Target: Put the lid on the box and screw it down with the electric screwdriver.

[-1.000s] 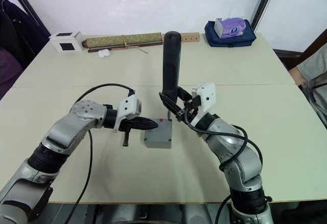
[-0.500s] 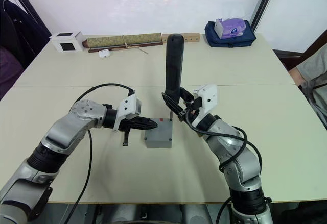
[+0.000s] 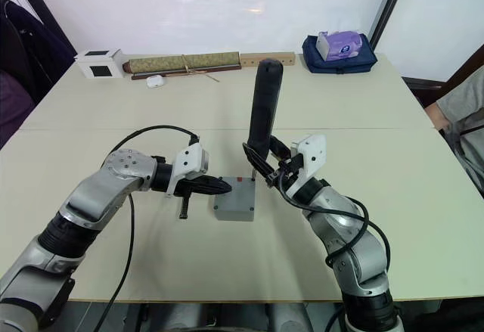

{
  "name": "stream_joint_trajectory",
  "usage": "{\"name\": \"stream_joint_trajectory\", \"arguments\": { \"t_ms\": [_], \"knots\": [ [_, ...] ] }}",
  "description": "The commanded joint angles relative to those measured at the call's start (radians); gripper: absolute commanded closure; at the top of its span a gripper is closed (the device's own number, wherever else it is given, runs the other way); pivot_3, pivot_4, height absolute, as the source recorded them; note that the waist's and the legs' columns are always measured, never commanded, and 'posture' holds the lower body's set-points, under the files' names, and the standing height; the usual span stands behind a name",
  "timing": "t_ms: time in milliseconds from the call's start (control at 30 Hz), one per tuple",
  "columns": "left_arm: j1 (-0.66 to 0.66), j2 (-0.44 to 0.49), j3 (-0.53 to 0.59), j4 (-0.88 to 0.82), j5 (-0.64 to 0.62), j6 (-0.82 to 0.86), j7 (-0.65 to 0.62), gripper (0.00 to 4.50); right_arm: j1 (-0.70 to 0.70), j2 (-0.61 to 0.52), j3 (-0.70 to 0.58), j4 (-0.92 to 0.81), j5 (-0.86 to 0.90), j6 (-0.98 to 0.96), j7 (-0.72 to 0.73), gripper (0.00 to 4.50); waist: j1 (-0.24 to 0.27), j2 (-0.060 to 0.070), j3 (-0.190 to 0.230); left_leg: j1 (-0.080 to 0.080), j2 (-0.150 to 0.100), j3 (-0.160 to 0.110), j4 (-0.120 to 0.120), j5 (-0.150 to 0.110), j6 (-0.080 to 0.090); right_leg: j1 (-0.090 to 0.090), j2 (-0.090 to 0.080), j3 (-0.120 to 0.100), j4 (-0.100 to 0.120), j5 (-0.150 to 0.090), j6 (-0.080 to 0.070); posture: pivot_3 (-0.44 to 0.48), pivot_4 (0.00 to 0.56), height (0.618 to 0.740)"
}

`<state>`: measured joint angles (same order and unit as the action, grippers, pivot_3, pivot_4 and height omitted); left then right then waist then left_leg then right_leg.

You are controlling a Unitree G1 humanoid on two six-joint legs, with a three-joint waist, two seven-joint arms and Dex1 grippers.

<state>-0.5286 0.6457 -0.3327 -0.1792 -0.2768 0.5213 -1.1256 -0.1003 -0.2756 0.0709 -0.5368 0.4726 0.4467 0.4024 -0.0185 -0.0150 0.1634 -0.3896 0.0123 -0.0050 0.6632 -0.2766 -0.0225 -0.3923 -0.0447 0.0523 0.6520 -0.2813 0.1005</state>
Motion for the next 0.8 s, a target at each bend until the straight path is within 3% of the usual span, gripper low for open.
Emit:
{"name": "stream_joint_trajectory", "arguments": {
  "t_ms": [33,333,800],
  "knots": [
    [0.025,0.012,-0.023,-0.009,0.023,0.016,-0.001,4.5,0.049,-0.03,0.065,0.066,-0.026,0.074,0.019,2.73,0.0,-0.001,-0.004,0.003,0.001,0.0,-0.001,0.0,0.0,0.003,0.0,0.0,-0.001,-0.001,-0.001,0.0,0.15,0.74],
    [0.039,0.02,-0.027,-0.03,0.037,0.018,-0.004,4.5,0.045,-0.068,0.098,0.093,-0.05,0.089,0.042,2.73,0.0,-0.004,-0.022,0.003,0.002,-0.001,-0.002,-0.001,0.001,0.003,0.001,-0.001,-0.002,-0.002,-0.003,0.0,0.15,0.74],
    [0.067,0.05,-0.022,-0.066,0.034,0.046,-0.018,4.5,0.032,0.005,0.081,0.177,-0.033,0.136,-0.023,2.73,0.0,-0.007,-0.027,0.009,0.004,0.0,-0.006,-0.001,0.002,0.007,0.001,0.0,-0.003,-0.003,-0.006,0.0,0.15,0.74]
  ]
}}
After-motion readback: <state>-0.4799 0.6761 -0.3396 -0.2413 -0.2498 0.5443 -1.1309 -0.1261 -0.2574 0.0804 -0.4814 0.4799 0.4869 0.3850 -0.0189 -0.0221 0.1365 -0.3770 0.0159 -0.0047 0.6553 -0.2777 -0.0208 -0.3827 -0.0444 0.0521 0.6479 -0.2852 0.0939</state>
